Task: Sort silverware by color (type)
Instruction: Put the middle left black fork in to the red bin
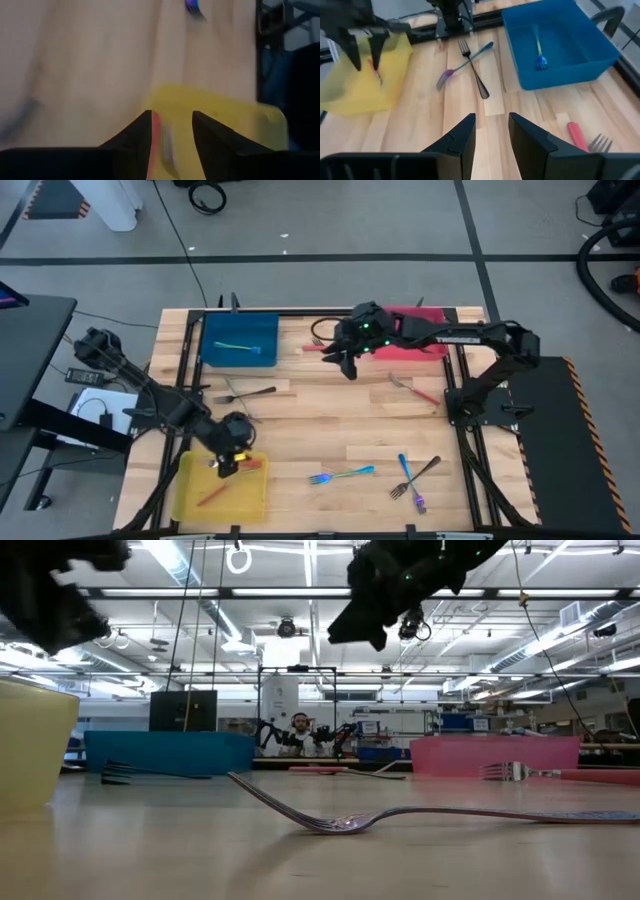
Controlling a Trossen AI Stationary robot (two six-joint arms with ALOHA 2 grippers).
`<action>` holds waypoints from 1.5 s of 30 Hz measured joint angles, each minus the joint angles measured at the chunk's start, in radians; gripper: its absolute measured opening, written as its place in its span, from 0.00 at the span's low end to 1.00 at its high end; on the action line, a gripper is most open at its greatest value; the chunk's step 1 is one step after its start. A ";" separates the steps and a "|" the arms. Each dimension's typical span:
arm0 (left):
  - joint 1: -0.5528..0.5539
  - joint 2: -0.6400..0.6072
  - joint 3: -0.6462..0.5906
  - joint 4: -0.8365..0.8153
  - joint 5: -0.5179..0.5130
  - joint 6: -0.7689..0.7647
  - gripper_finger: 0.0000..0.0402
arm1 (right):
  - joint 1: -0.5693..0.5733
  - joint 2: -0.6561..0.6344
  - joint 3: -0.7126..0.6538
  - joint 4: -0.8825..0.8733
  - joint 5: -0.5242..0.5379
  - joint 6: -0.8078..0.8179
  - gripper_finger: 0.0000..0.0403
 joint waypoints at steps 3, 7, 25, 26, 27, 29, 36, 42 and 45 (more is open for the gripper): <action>0.084 0.000 0.046 -0.073 -0.018 0.119 0.35 | 0.004 0.033 0.000 0.002 0.000 -0.001 0.31; 0.206 0.000 0.079 -0.149 -0.059 0.269 0.35 | 0.009 0.048 0.000 -0.010 -0.002 -0.001 0.31; 0.712 0.000 0.080 -0.188 -0.065 0.595 0.35 | -0.030 -0.167 0.000 -0.158 0.172 -0.205 0.31; 0.735 0.000 0.080 -0.188 -0.065 0.613 0.35 | -0.038 -0.186 0.000 -0.172 0.193 -0.215 0.31; 0.760 0.000 0.080 -0.189 -0.065 0.635 0.35 | -0.044 -0.204 0.000 -0.177 0.213 -0.224 0.31; 0.806 0.000 0.080 -0.189 -0.064 0.676 0.35 | -0.060 -0.236 0.000 -0.182 0.250 -0.245 0.31; 0.958 0.000 0.080 -0.194 -0.057 0.762 0.35 | -0.126 -0.324 0.000 -0.187 0.350 -0.318 0.31; 1.083 0.000 0.080 -0.194 0.014 0.787 0.35 | -0.200 -0.350 0.000 -0.187 0.375 -0.383 0.31; 1.130 0.000 0.073 -0.194 0.105 0.786 0.35 | -0.240 -0.348 0.000 -0.189 0.375 -0.385 0.31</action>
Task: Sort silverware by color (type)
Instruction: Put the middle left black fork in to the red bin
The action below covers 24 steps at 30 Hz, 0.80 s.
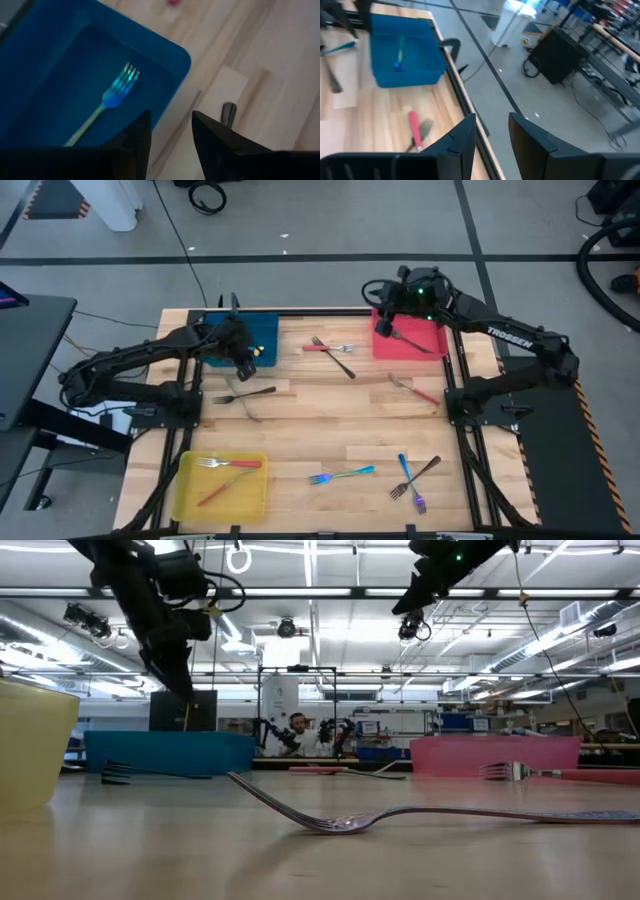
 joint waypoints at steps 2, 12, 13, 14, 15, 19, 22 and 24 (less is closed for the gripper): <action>0.015 0.000 -0.014 -0.007 0.013 0.000 0.35 | -0.022 0.003 0.000 -0.006 -0.002 0.001 0.31; 0.016 0.019 -0.030 -0.018 0.067 0.001 0.35 | -0.106 0.036 0.000 -0.012 -0.009 0.002 0.31; 0.015 0.023 -0.030 -0.019 0.070 0.001 0.35 | -0.115 0.043 0.000 -0.013 -0.010 0.002 0.31; 0.015 0.028 -0.030 -0.017 0.071 0.001 0.35 | -0.120 0.051 0.000 -0.011 -0.010 0.002 0.31; 0.015 0.035 -0.030 -0.017 0.070 0.001 0.35 | -0.125 0.058 0.000 -0.011 -0.012 0.003 0.31; 0.016 0.072 -0.030 -0.017 0.117 0.004 0.35 | -0.143 0.084 0.000 0.006 -0.015 0.003 0.31; 0.010 0.106 -0.030 -0.015 0.189 0.019 0.35 | -0.154 0.102 0.000 0.019 -0.016 0.003 0.31; 0.001 0.133 -0.030 -0.017 0.194 0.020 0.35 | -0.162 0.111 0.000 0.019 -0.018 0.002 0.31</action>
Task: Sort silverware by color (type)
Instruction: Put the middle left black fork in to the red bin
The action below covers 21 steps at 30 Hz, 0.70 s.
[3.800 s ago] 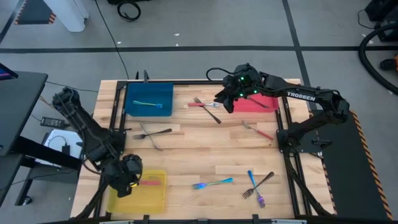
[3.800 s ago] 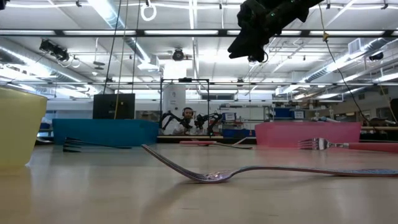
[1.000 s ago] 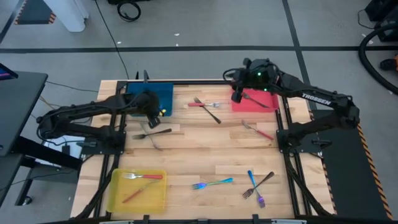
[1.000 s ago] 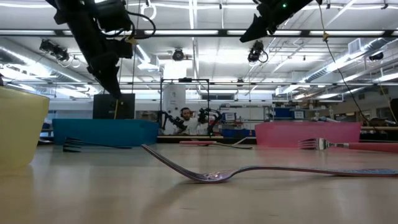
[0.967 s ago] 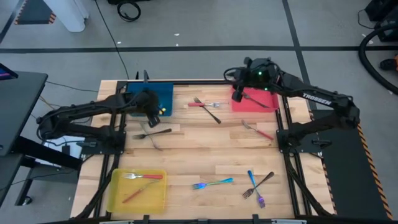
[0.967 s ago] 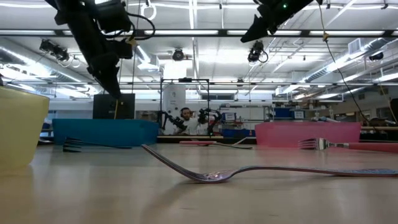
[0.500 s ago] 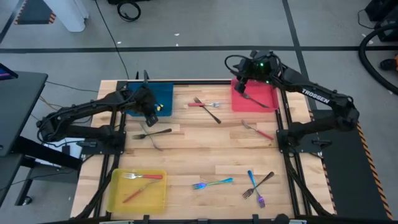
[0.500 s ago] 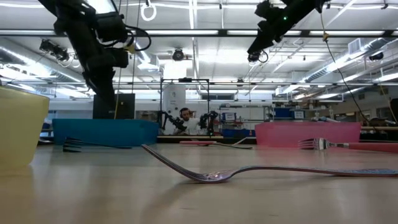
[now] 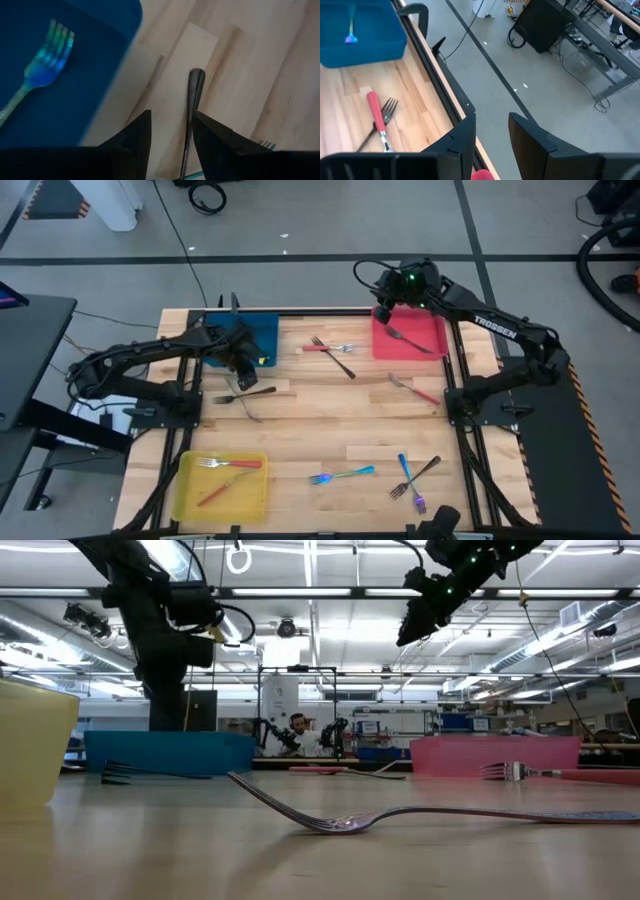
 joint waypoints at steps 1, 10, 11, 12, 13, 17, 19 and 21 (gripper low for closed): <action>-0.002 0.009 0.000 0.000 0.001 0.000 0.35 | -0.004 0.004 0.000 0.001 0.000 0.000 0.31; -0.002 0.034 0.000 0.001 0.021 -0.001 0.35 | -0.060 0.022 0.000 0.030 -0.001 -0.007 0.31; -0.002 0.034 0.000 0.002 0.021 -0.001 0.35 | -0.066 0.022 0.000 0.038 -0.001 -0.006 0.31; -0.002 0.034 0.000 0.001 0.021 -0.001 0.35 | -0.073 0.022 0.000 0.038 -0.001 -0.002 0.31; -0.002 0.034 0.000 0.001 0.022 -0.002 0.35 | -0.080 0.022 0.000 0.037 -0.001 -0.001 0.31; -0.017 0.034 0.000 0.002 0.053 -0.027 0.35 | -0.089 0.022 0.000 0.009 0.000 0.002 0.31; -0.028 0.034 0.000 0.002 0.056 -0.054 0.35 | -0.089 0.022 0.000 -0.001 -0.001 0.002 0.31; -0.040 0.034 0.000 0.002 0.055 -0.073 0.35 | -0.089 0.022 0.000 -0.001 -0.001 0.000 0.31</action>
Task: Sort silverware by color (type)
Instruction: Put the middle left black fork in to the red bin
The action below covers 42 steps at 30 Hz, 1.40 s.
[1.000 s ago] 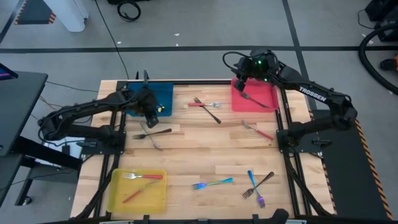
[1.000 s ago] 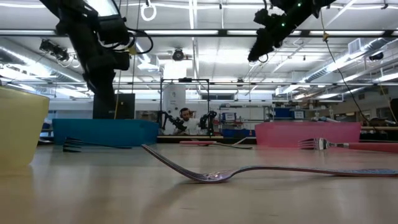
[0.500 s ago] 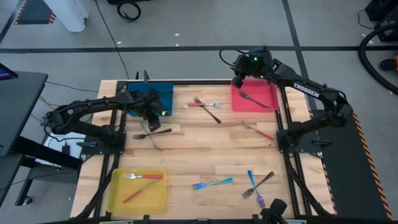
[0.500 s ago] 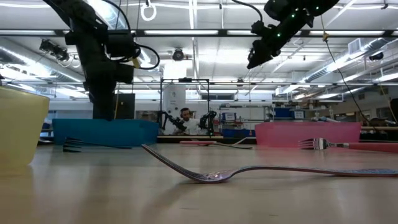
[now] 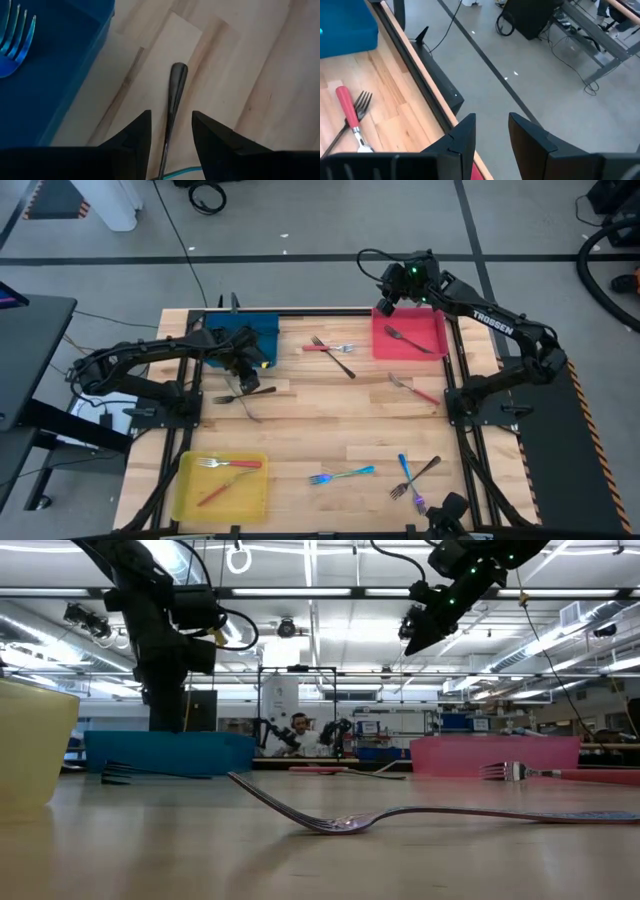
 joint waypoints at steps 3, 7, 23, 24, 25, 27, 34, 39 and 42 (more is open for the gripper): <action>-0.023 0.000 0.000 -0.001 0.000 -0.009 0.35 | 0.000 0.000 0.000 0.003 0.000 -0.001 0.31; -0.068 0.000 0.000 -0.004 0.000 -0.027 0.35 | -0.001 0.000 0.000 0.013 0.000 -0.002 0.31; -0.146 0.150 0.001 -0.007 -0.005 -0.044 0.35 | 0.000 -0.002 0.000 0.055 -0.109 -0.001 0.31; -0.144 0.165 0.001 -0.009 -0.013 -0.046 0.35 | 0.000 -0.002 0.000 0.055 -0.110 -0.001 0.31; -0.142 0.180 0.001 -0.009 -0.033 -0.050 0.35 | 0.000 -0.002 0.000 0.056 -0.111 -0.001 0.31; -0.141 0.212 0.001 -0.010 -0.068 -0.058 0.35 | 0.000 -0.002 0.000 0.056 -0.111 -0.001 0.31; -0.141 0.289 0.006 -0.008 -0.098 -0.075 0.35 | 0.000 -0.002 0.000 0.054 -0.117 -0.002 0.31; -0.153 0.311 0.006 -0.009 -0.119 -0.086 0.34 | 0.001 -0.002 0.000 0.052 -0.150 -0.002 0.31; -0.159 0.311 0.005 -0.009 -0.125 -0.085 0.29 | 0.001 -0.002 0.000 0.050 -0.157 0.001 0.31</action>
